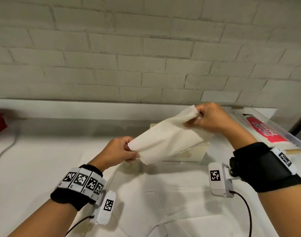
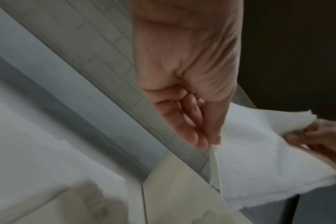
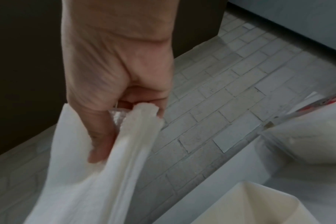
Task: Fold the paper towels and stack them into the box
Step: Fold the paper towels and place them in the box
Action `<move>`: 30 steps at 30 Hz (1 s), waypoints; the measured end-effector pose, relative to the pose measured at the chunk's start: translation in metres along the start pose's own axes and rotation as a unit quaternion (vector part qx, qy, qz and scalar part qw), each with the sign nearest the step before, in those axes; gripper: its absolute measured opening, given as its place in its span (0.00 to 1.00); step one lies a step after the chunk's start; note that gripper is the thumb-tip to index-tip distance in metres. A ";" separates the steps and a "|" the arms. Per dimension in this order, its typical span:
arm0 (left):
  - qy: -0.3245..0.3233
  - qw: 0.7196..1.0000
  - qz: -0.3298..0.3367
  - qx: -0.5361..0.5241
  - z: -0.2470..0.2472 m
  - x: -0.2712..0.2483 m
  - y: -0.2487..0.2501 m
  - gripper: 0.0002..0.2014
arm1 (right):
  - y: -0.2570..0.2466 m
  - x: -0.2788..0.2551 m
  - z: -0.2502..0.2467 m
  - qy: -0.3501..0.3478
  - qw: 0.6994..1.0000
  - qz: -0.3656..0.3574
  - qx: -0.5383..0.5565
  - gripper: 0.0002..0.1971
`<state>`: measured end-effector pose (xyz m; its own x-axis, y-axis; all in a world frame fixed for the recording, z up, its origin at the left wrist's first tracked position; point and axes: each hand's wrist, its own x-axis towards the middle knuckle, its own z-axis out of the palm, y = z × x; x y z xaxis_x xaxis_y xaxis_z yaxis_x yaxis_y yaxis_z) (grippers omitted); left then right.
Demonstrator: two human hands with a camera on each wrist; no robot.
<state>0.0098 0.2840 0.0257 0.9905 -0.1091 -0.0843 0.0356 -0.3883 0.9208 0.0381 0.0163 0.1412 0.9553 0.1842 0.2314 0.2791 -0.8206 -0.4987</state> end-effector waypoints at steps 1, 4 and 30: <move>0.002 1.000 0.001 -0.020 -0.002 0.000 -0.001 0.12 | 0.003 0.000 -0.002 0.004 1.000 0.007 0.018 0.11; 0.006 0.998 0.016 -0.056 -0.008 0.004 0.003 0.17 | 0.006 0.001 -0.006 -0.012 0.999 0.012 0.045 0.07; 0.031 0.957 -0.007 0.288 0.066 0.141 0.055 0.22 | 0.121 0.072 0.075 -0.023 0.976 0.215 -0.028 0.25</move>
<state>0.1430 0.1869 0.0388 0.9970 -0.0529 -0.0567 -0.0125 -0.8316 0.5553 0.1480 -0.0290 0.0352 0.9867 -0.1604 -0.0272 -0.1527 -0.8552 -0.4953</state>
